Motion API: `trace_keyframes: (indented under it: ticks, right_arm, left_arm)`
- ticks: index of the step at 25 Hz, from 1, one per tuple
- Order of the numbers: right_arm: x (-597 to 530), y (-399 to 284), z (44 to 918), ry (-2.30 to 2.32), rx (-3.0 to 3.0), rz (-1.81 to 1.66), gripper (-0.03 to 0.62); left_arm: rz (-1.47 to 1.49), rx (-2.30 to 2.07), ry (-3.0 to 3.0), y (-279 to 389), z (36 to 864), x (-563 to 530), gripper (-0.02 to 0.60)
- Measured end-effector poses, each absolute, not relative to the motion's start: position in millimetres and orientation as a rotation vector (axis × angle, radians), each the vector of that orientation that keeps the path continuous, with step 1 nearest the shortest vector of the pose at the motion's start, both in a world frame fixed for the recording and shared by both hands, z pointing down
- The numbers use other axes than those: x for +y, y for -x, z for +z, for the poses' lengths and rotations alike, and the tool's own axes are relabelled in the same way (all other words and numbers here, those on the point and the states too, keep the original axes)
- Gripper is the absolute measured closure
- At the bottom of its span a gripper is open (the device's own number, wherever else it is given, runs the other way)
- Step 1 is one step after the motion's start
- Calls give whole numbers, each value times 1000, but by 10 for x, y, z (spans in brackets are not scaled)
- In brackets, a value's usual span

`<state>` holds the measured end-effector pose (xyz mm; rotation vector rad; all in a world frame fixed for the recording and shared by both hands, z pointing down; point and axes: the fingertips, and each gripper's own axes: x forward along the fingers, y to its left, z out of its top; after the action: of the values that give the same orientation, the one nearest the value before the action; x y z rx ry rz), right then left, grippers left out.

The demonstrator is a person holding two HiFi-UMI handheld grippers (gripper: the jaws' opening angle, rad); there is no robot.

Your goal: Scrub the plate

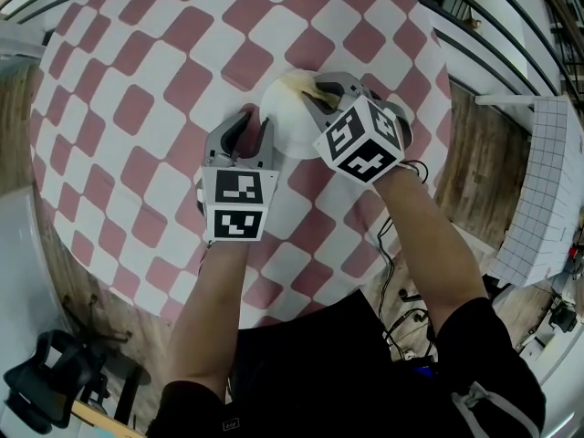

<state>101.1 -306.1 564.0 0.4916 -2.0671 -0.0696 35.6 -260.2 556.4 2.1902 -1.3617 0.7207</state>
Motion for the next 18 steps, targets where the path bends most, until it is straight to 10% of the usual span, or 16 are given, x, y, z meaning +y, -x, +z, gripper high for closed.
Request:
trace_keyframes:
  ticks: [9,18]
  right_arm:
    - [-3348,-1872,5472,-740,-1916,-65,549]
    - [-2417,-824,5616,-255,-2104,11,549]
  left_arm:
    - [726,-1355,-2205,-356,5555,-2592,469]
    - [719,-1351,-2214,-368,5550,-2584,471]
